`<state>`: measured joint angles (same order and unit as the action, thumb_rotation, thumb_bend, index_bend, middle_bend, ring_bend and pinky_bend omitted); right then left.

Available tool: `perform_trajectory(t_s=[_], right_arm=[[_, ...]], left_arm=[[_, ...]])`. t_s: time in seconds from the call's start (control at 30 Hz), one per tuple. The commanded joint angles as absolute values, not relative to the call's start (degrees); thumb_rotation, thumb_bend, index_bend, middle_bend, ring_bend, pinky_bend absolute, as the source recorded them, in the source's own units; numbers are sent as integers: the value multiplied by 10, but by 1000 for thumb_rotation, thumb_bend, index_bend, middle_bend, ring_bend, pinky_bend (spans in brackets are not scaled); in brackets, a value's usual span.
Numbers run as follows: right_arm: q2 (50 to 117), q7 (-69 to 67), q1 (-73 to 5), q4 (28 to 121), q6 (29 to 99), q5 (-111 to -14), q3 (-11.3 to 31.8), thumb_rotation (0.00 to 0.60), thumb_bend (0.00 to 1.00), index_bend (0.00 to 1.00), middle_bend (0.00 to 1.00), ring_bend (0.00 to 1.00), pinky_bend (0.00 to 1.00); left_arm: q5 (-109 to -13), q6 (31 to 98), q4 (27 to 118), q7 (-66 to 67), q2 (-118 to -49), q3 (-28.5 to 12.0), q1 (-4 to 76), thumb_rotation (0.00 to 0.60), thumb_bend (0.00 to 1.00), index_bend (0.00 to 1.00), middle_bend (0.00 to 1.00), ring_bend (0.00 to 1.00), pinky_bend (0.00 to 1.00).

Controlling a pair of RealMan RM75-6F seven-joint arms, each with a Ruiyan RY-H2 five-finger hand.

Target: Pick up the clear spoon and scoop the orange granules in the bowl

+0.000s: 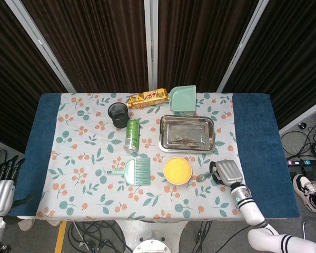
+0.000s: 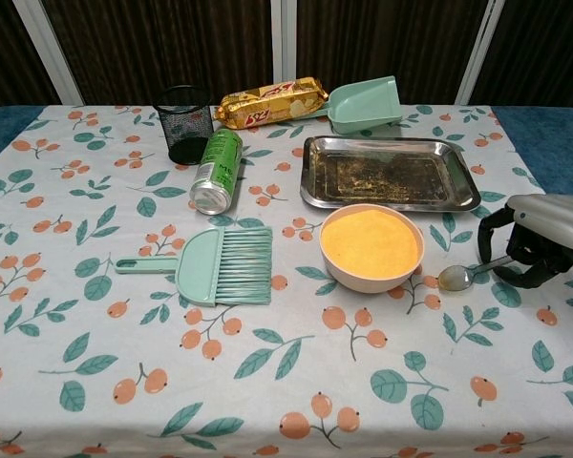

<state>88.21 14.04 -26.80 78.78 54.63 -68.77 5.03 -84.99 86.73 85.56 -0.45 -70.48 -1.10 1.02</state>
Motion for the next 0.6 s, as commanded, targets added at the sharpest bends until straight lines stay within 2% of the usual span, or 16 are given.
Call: perform_trajectory(t_s=[0.03,0.33,0.6], right_arm=[[856,133,-266,808,554,-691,55,600,368,575,953,1000,1000],[780,134,-286,888,554,-705,77,600,367,577,952,1000,1000],[809,188,-344,903,511,-683,92,600,368,577,952,1000,1000]], left_arm=[[-850,868,856,-5,-704,-11,9,600,29,104,67,68,97],[-854,874,862,0,-702,-12,9,600,30,104,67,68,97],[-855,875,865,2,-701,-13,9,600,29,104,66,68,97]])
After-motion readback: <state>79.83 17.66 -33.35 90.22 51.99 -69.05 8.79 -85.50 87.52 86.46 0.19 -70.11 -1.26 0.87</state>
